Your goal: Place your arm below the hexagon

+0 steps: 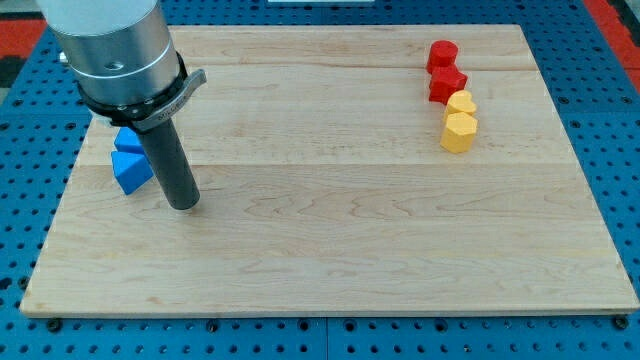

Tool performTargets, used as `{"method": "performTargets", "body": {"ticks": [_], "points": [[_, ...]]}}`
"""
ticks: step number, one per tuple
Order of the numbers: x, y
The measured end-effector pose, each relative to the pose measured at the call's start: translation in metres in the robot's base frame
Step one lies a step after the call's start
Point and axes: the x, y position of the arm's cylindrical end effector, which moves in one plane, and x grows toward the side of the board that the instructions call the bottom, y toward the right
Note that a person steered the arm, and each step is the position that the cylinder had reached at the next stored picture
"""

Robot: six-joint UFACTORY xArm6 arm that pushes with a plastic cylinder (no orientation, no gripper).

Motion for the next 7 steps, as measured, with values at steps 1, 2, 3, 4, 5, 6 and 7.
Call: {"method": "performTargets", "body": {"ticks": [1, 2, 3, 4, 5, 6, 7], "points": [[-0.002, 0.005], [0.006, 0.069], [0.001, 0.121], [-0.008, 0.122], [-0.009, 0.122], [-0.011, 0.122], [-0.012, 0.122]]}}
